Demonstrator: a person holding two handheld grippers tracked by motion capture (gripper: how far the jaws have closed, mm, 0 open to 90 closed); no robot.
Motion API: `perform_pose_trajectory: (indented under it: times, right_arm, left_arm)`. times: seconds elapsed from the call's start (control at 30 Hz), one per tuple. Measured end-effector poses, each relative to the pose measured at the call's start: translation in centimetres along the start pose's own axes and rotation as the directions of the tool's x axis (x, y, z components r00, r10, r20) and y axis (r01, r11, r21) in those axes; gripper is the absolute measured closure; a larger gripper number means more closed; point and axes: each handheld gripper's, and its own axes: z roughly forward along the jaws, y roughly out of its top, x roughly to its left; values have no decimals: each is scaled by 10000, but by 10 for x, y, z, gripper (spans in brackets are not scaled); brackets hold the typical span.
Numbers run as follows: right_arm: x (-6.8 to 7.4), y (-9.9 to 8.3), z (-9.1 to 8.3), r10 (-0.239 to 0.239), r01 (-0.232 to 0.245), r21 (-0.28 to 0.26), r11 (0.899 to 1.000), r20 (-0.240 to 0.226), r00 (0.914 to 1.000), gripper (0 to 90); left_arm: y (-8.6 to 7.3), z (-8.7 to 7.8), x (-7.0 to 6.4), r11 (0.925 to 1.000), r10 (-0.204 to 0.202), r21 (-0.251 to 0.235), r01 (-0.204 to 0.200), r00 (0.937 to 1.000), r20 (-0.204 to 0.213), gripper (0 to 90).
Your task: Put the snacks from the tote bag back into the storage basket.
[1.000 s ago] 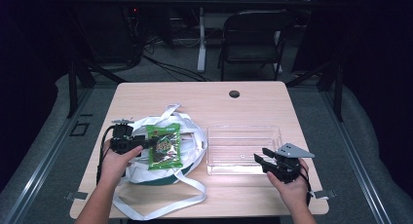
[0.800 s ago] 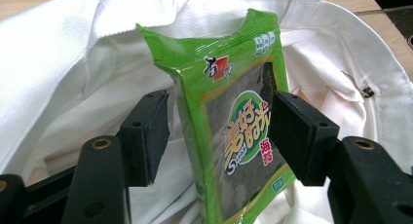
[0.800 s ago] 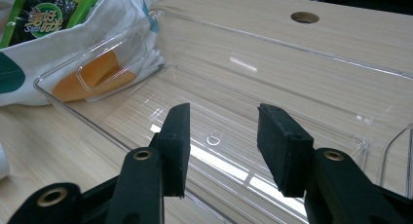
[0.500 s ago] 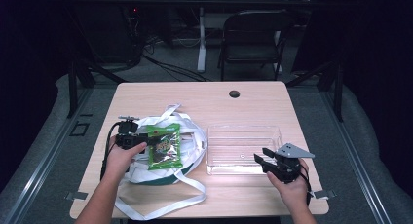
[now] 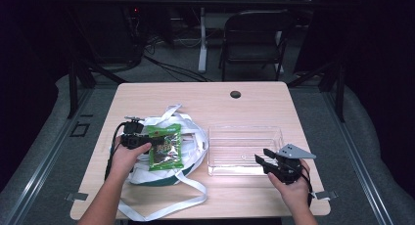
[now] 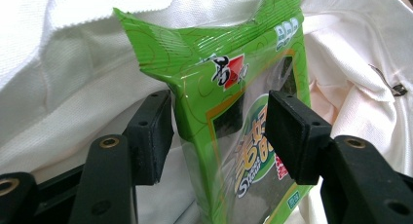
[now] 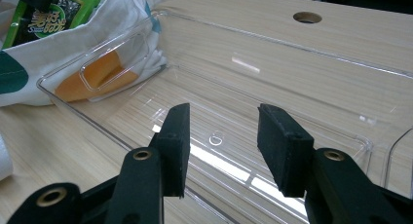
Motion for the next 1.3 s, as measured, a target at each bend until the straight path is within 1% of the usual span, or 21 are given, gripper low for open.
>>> perform_pose_trajectory:
  times: [0.17,0.27,0.37,0.57,0.87,1.07,1.23,1.3]
  right_arm:
    - [0,0,0,0,0,3,10000,-42,10000,558]
    - [0,0,0,-48,48,36,10000,-10,10000,557]
    - [0,0,0,-5,5,0,10000,-28,10000,556]
    - [0,0,0,-25,25,1,10000,-25,10000,555]
    - [0,0,0,-26,26,14,10000,-54,10000,555]
    - [0,0,0,-13,13,-4,10000,-85,10000,555]
    - [0,-1,1,-24,25,71,10000,-117,9999,555]
    - [1,-1,1,-40,41,42,10000,-109,9999,555]
  left_arm:
    - [1,3,0,9999,40,110,-41,10000,68,442]
    - [1,4,0,9999,-22,118,21,10000,78,451]
    - [1,5,2,9998,-44,190,42,9999,121,478]
    - [1,6,3,9999,-79,137,77,9998,183,495]
    - [1,3,3,9999,-35,132,31,9995,300,513]
    - [0,1,1,10000,41,22,-42,9993,372,522]
    - [1,-1,1,10000,44,39,-45,9990,434,547]
    - [2,-3,0,9999,121,41,-124,9986,508,554]
